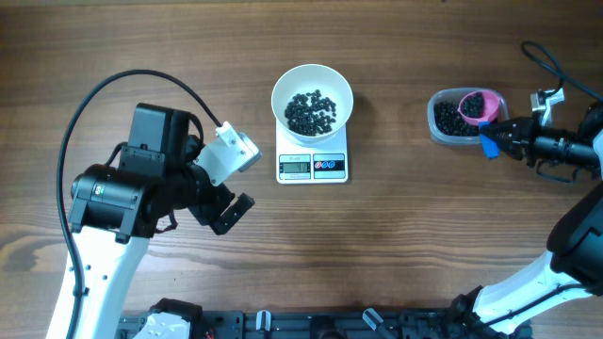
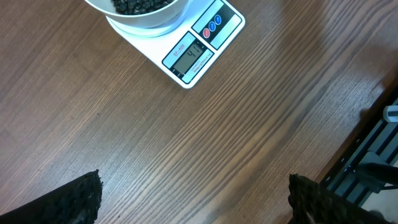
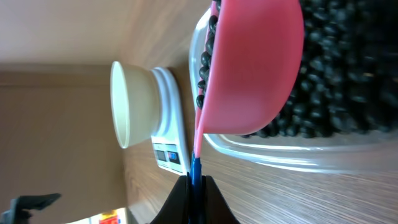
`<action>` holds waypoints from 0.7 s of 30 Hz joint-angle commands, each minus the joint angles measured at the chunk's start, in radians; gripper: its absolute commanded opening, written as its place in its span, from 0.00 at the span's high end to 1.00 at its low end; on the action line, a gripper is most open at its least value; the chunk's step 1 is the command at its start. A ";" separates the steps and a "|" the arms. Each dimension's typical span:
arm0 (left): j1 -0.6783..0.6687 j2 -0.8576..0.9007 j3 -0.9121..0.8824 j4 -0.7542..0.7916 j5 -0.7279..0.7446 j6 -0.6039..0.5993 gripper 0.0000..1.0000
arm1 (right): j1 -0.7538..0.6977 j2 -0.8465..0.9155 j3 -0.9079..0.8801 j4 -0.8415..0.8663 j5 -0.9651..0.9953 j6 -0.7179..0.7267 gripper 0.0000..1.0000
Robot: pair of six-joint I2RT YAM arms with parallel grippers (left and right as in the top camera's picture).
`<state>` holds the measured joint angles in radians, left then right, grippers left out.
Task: Scoop item into bowl and weigh 150g on scale
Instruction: 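Scoop more black beans from the tub with the right gripper, then carry the scoop to the white bowl and pour the beans in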
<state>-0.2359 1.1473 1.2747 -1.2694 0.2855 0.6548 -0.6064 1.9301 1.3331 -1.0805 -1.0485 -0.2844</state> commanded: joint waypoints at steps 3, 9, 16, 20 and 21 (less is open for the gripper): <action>0.005 0.004 0.006 0.000 0.002 0.022 0.00 | 0.054 -0.110 -0.005 0.001 -0.102 0.011 0.96; 0.005 0.004 0.006 0.000 0.002 0.022 0.00 | 0.211 -0.253 -0.005 0.098 -0.101 0.178 0.96; 0.005 0.004 0.006 0.000 0.002 0.022 0.00 | 0.457 -0.311 -0.005 0.256 -0.097 0.347 0.96; 0.005 0.004 0.006 0.000 0.002 0.022 0.00 | 0.595 -0.311 -0.005 0.316 0.009 0.371 0.96; 0.005 0.004 0.006 0.000 0.002 0.022 0.00 | 0.632 -0.311 -0.005 0.332 0.040 0.372 0.96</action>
<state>-0.2359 1.1477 1.2747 -1.2694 0.2855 0.6548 -0.0528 1.6390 1.3300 -0.7792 -1.0786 0.0566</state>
